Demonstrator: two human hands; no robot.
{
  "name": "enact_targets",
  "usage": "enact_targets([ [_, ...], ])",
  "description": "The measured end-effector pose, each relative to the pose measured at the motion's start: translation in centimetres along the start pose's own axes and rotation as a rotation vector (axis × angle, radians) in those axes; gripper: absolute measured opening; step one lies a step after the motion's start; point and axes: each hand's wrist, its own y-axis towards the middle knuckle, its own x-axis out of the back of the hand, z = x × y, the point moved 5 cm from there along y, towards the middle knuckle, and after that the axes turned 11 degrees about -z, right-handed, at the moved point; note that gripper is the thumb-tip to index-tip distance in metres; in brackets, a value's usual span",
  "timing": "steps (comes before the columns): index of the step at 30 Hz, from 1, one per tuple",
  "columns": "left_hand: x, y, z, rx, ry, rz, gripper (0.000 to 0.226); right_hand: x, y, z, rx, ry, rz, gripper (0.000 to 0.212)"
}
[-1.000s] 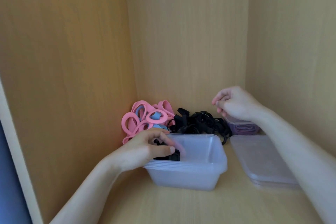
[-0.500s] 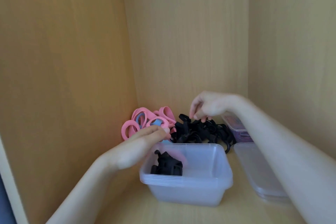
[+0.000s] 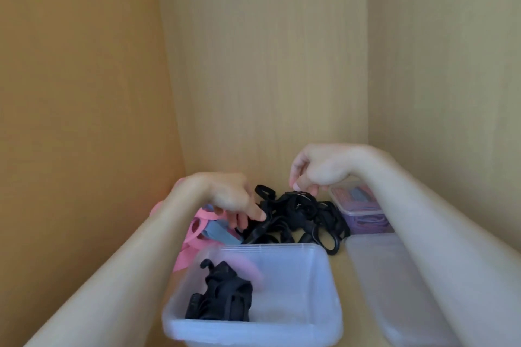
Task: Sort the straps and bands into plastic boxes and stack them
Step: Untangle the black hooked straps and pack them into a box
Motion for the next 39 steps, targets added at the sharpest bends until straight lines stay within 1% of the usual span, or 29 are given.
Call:
enact_targets([
  [3,-1.3,1.4,0.7,0.035,0.132,0.056,0.043,0.0,0.6,0.1,0.01,0.013,-0.019,0.012],
  [6,-2.4,2.2,1.3,0.049,0.197,0.079,0.049,0.3,1.0,-0.2,0.004,0.036,-0.054,0.022],
  [8,-2.9,2.5,1.4,0.053,0.205,0.075,0.043,0.6,1.0,-0.7,-0.008,0.028,-0.091,0.028],
  [10,-2.7,2.6,1.4,0.043,0.207,0.056,0.032,0.9,1.0,-1.1,-0.014,0.021,-0.135,0.028],
  [11,-2.4,2.6,1.4,0.034,0.195,0.042,0.029,0.9,1.0,-1.2,-0.015,0.021,-0.15,0.028],
  [14,-1.0,2.1,1.7,-0.008,0.137,-0.01,0.029,1.0,1.0,-1.3,-0.021,0.031,-0.17,0.025],
  [17,0.2,1.3,2.1,-0.04,0.024,-0.077,0.026,0.7,1.0,-1.1,-0.014,0.029,-0.19,0.023],
  [20,1.5,0.8,1.8,-0.099,-0.036,-0.221,0.02,0.4,1.0,-0.5,0.016,0.046,-0.207,0.02],
  [23,2.6,0.3,1.2,-0.166,-0.097,-0.347,0.017,0.9,0.7,0.5,0.074,0.133,-0.249,0.017],
  [26,3.5,-0.1,0.5,-0.224,-0.176,-0.448,0.012,1.7,0.3,1.3,0.137,0.211,-0.269,0.023],
  [30,4.8,-0.9,-0.6,-0.316,-0.304,-0.561,0.004,1.2,0.2,1.7,0.127,0.245,-0.194,0.037],
  [32,5.4,-1.3,-1.0,-0.35,-0.35,-0.609,0.006,0.7,0.4,1.7,0.128,0.245,-0.188,0.031],
  [35,5.9,-1.7,-1.5,-0.383,-0.397,-0.629,0.009,0.5,0.6,1.8,0.149,0.262,-0.284,0.014],
  [38,6.0,-1.8,-1.6,-0.391,-0.448,-0.634,0.002,0.9,0.7,2.0,0.151,0.317,-0.381,0.009],
  [39,6.0,-1.8,-1.5,-0.388,-0.511,-0.612,0.008,1.1,0.6,1.9,0.145,0.319,-0.405,0.009],
])
